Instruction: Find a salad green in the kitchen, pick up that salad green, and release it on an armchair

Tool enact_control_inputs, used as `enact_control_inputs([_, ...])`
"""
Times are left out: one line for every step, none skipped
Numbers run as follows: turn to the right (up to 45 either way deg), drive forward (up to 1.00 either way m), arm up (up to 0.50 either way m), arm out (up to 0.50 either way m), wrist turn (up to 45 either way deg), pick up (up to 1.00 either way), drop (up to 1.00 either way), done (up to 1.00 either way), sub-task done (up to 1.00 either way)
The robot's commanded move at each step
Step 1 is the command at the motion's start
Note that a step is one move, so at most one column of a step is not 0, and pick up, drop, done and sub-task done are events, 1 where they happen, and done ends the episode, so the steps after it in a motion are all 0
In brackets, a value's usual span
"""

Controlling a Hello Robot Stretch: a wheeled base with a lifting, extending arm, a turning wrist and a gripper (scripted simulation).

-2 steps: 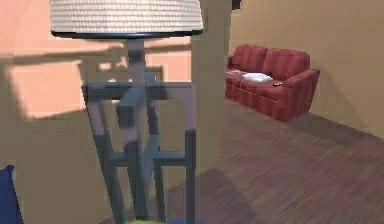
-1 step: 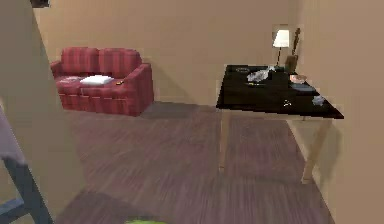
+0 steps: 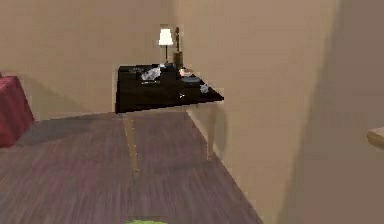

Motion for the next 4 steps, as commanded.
enact_control_inputs([-45.0, 0.00, 0.00, 0.00, 0.0, 0.00, 0.00, 0.00, 0.00])
enact_control_inputs([-45.0, 0.00, 0.00, 0.00, 0.0, 0.00, 0.00, 0.00, 0.00])
enact_control_inputs([-45.0, 0.00, 0.00, 0.00, 0.0, 0.00, 0.00, 0.00, 0.00])
enact_control_inputs([-39.0, 0.00, 0.00, 0.00, 0.0, 0.00, 0.00, 0.00, 0.00])
